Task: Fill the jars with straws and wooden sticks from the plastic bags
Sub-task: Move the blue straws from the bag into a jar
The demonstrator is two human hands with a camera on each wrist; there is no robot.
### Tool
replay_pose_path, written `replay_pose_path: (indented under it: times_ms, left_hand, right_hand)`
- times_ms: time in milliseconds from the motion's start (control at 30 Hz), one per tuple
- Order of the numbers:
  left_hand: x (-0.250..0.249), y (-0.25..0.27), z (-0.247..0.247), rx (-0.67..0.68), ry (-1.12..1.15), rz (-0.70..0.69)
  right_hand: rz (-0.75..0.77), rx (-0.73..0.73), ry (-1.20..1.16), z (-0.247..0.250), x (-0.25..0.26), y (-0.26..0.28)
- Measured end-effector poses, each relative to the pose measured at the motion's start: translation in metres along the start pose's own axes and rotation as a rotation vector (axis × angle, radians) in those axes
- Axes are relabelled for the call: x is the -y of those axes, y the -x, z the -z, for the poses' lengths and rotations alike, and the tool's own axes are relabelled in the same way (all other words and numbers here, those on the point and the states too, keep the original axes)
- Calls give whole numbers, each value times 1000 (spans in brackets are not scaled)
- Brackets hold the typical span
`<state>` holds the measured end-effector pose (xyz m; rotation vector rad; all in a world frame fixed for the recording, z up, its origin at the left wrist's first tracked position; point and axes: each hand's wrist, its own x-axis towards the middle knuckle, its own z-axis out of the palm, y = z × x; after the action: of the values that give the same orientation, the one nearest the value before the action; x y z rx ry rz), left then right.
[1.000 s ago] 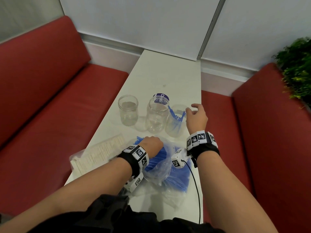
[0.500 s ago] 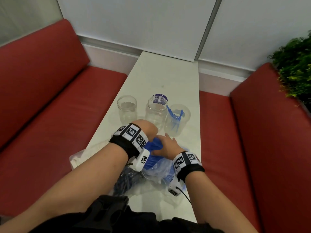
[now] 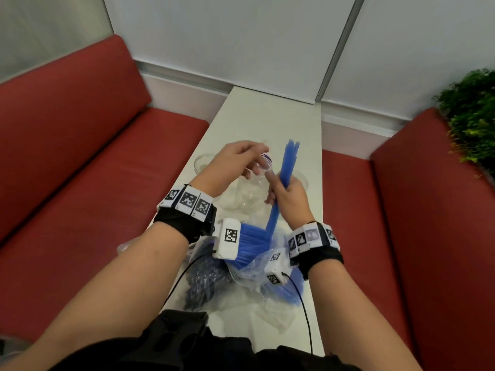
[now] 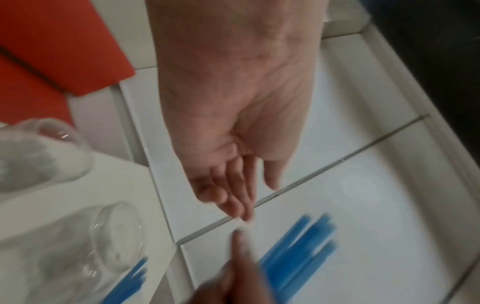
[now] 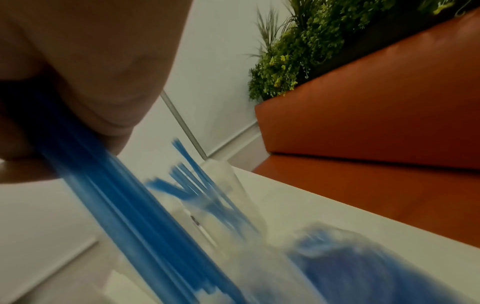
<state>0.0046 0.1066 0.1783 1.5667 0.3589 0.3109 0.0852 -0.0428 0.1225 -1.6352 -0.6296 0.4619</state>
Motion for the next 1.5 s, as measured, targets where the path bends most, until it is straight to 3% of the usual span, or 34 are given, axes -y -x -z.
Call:
replay_pose_path:
  times_ms: [67, 100, 200, 333, 400, 467, 633, 767, 900, 1167, 1333, 1500]
  left_hand:
    - [15, 0, -3, -139, 41, 144]
    - [24, 0, -5, -147, 63, 247]
    - [46, 6, -14, 12, 254, 489]
    - [56, 14, -34, 118, 803, 680]
    - [54, 16, -42, 123, 996, 698]
    - [52, 16, -45, 122, 1036, 673]
    - [50, 18, -46, 77, 927, 704]
    - [55, 20, -42, 200, 774, 765]
    - [56, 21, -41, 261, 776, 791]
    - [50, 16, -52, 75, 848, 723]
    - [55, 17, -56, 33, 765, 768]
    - [60, 17, -59, 11, 840, 806]
  right_hand:
    - [79, -15, -76, 4, 37, -7]
    - [123, -18, -116, 5, 55, -9]
    - [209, -44, -236, 7, 100, -10]
    - [232, -81, -236, 1, 121, -2]
    - [220, -74, -203, -1, 120, 2]
    - [230, -70, -162, -2, 117, 5]
    - [241, -56, -119, 3, 116, 8]
    - [216, 20, -164, 5, 122, 11]
    - [225, 61, -190, 6, 130, 13]
    - [219, 32, -157, 12, 125, 12]
    - [234, 49, -173, 16, 121, 11]
    - [225, 33, -218, 17, 117, 10]
